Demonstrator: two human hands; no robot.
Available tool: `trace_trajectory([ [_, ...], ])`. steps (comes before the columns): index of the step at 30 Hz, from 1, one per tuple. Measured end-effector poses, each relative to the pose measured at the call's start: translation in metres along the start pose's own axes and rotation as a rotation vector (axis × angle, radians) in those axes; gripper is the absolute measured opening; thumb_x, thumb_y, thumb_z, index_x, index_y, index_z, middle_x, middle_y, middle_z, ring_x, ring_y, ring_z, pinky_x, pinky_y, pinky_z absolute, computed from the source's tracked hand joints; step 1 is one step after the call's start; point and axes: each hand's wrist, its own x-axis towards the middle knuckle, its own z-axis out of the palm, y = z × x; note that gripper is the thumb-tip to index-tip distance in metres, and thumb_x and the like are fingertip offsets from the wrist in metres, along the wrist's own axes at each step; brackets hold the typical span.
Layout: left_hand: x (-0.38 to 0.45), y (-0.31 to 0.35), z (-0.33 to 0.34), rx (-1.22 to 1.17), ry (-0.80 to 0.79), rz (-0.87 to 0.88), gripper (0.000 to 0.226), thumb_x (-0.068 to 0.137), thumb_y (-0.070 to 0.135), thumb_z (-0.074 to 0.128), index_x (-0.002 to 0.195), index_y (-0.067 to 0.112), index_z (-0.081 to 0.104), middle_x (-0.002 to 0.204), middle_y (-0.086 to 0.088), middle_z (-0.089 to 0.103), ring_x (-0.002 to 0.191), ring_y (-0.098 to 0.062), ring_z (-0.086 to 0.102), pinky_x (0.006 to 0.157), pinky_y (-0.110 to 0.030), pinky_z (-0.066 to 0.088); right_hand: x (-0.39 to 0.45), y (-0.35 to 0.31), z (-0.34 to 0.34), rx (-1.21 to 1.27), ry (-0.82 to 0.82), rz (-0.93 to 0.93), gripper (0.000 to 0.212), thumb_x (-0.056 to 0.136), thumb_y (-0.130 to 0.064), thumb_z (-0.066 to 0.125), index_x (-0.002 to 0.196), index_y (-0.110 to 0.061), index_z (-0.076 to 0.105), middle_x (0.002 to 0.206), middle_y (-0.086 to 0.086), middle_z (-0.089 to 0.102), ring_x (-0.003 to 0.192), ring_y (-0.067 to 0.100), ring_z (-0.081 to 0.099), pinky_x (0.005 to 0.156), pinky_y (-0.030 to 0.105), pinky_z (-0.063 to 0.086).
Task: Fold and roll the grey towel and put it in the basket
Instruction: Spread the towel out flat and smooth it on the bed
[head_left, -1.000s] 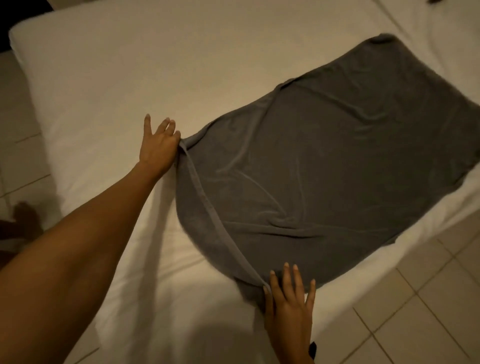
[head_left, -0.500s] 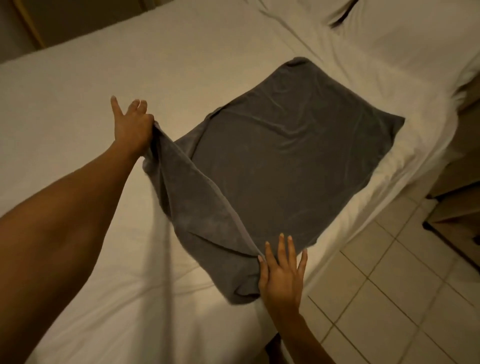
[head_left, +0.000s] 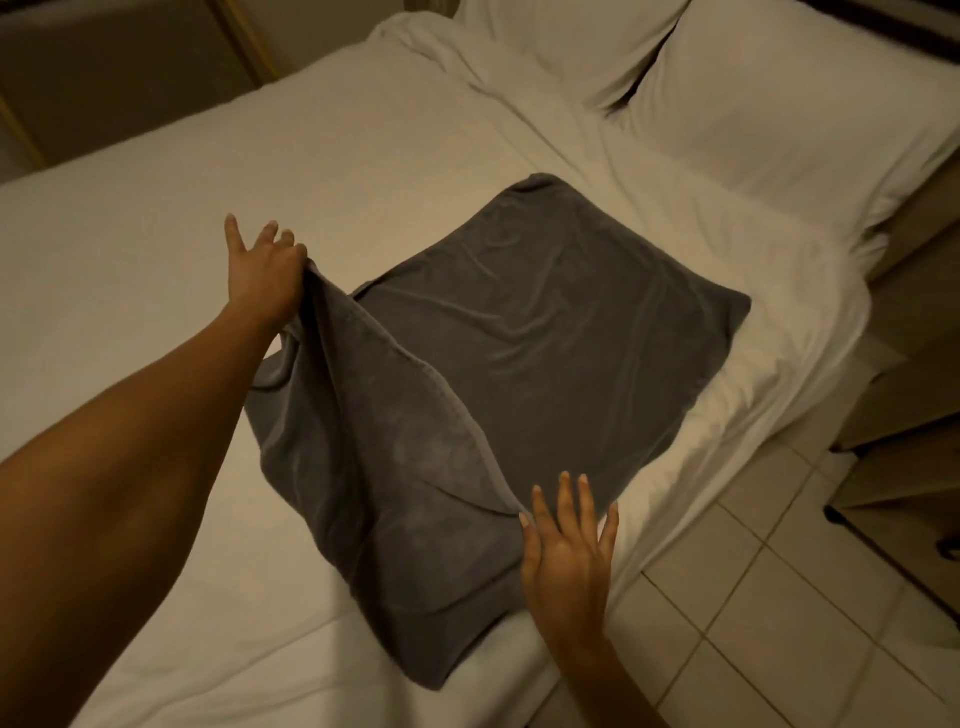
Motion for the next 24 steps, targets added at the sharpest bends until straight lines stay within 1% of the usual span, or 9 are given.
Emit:
trace_trajectory([
  [2,0.013,0.015,-0.001,0.01,-0.001,0.008,0.03,0.091,0.015,0.054,0.119,0.007,0.058,0.134,-0.017,0.051,0.138,-0.03,0.031,0.112,-0.062,0.004,0.016,0.018,0.001,-0.008,0.011,0.011,0.058,0.1,-0.043,0.021,0.111,-0.014,0.07,0.132,0.017,0.056,0.133,0.029,0.037,0.113,0.05,0.014],
  [5,0.031,0.037,0.0,0.0,0.001,0.027,0.029,0.092,0.015,0.051,0.12,0.008,0.058,0.132,-0.015,0.052,0.138,-0.029,0.032,0.112,-0.062,0.004,0.042,0.043,0.002,-0.017,0.04,0.016,0.056,0.1,-0.042,0.025,0.11,-0.012,0.071,0.131,0.018,0.057,0.13,0.031,0.041,0.111,0.052,0.017],
  [7,0.042,0.052,0.001,-0.012,0.007,0.05,0.029,0.093,0.014,0.049,0.119,0.008,0.058,0.131,-0.014,0.053,0.137,-0.029,0.033,0.113,-0.063,0.004,0.058,0.057,0.003,-0.028,0.057,0.015,0.055,0.1,-0.041,0.025,0.109,-0.011,0.071,0.13,0.019,0.057,0.13,0.031,0.04,0.11,0.053,0.018],
  [11,0.066,0.083,0.002,-0.019,-0.025,0.07,0.032,0.095,0.017,0.046,0.124,0.009,0.055,0.137,-0.013,0.049,0.14,-0.027,0.029,0.114,-0.061,0.002,0.092,0.085,0.007,-0.057,0.025,0.026,0.065,0.1,-0.044,0.016,0.109,-0.011,0.071,0.13,0.019,0.057,0.131,0.03,0.036,0.109,0.052,0.018],
  [16,0.106,0.127,0.009,-0.02,-0.06,0.082,0.035,0.098,0.023,0.042,0.129,0.011,0.05,0.142,-0.012,0.044,0.142,-0.026,0.025,0.115,-0.058,-0.001,0.134,0.115,0.019,-0.125,-0.031,0.015,0.069,0.1,-0.045,0.01,0.109,-0.013,0.07,0.127,0.019,0.059,0.127,0.034,0.043,0.107,0.054,0.019],
  [19,0.133,0.15,0.016,-0.022,-0.068,0.082,0.035,0.098,0.024,0.04,0.13,0.012,0.049,0.143,-0.012,0.044,0.142,-0.027,0.025,0.115,-0.058,-0.002,0.158,0.136,0.031,-0.123,-0.024,0.015,0.066,0.101,-0.044,0.013,0.108,-0.012,0.071,0.125,0.019,0.061,0.127,0.034,0.043,0.107,0.054,0.02],
  [22,0.163,0.171,0.016,-0.013,-0.081,0.078,0.036,0.098,0.023,0.042,0.131,0.012,0.048,0.144,-0.011,0.043,0.142,-0.027,0.025,0.115,-0.058,-0.002,0.183,0.162,0.041,-0.101,-0.014,0.016,0.06,0.101,-0.041,0.021,0.106,-0.011,0.072,0.124,0.02,0.061,0.125,0.037,0.049,0.105,0.056,0.024],
  [24,0.183,0.182,0.014,0.002,-0.081,0.074,0.036,0.097,0.021,0.043,0.131,0.011,0.048,0.144,-0.012,0.042,0.142,-0.027,0.024,0.114,-0.058,-0.002,0.201,0.175,0.045,-0.103,-0.049,0.026,0.063,0.101,-0.042,0.018,0.108,-0.011,0.072,0.126,0.02,0.06,0.126,0.036,0.047,0.106,0.056,0.023],
])
